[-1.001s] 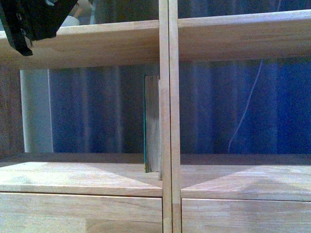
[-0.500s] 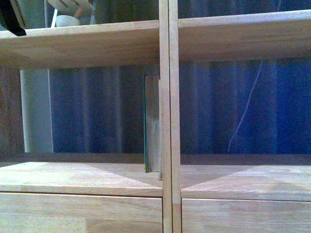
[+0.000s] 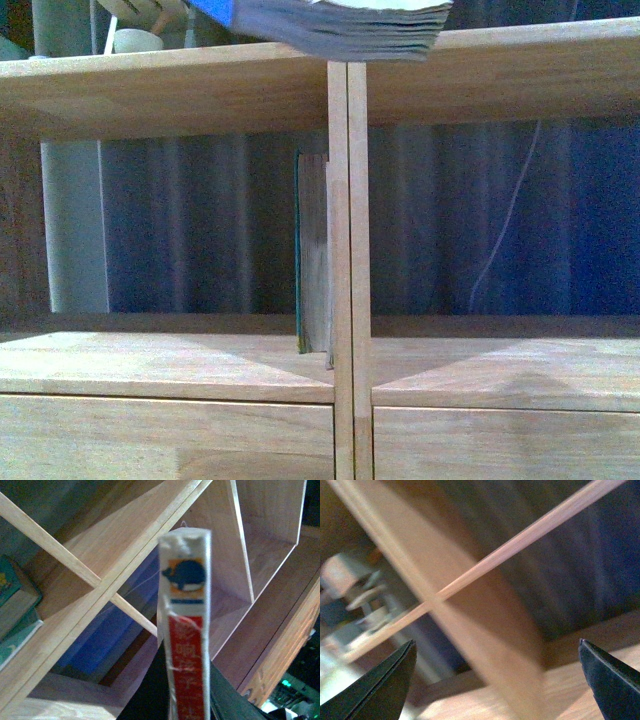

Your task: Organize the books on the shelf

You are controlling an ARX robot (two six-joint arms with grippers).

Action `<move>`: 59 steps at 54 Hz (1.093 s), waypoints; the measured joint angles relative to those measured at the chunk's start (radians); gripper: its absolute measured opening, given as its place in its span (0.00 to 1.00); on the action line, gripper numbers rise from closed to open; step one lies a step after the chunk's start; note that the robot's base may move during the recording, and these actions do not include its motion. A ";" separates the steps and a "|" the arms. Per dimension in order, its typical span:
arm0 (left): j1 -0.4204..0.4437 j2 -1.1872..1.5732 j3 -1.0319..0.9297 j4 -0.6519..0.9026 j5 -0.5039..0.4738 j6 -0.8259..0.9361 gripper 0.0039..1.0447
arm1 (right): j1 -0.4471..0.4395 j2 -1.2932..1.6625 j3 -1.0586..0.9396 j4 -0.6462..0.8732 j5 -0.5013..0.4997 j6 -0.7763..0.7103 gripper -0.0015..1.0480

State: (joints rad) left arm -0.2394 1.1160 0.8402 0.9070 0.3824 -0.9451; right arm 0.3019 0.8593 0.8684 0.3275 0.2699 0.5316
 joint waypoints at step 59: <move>0.674 -0.329 -0.534 0.172 0.498 0.626 0.06 | -0.460 -0.053 -0.395 0.001 -0.422 -0.508 0.39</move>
State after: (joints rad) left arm 0.4343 0.7872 0.3058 1.0786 0.8803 -0.3187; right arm -0.1585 0.8059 0.4736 0.3286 -0.1516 0.0235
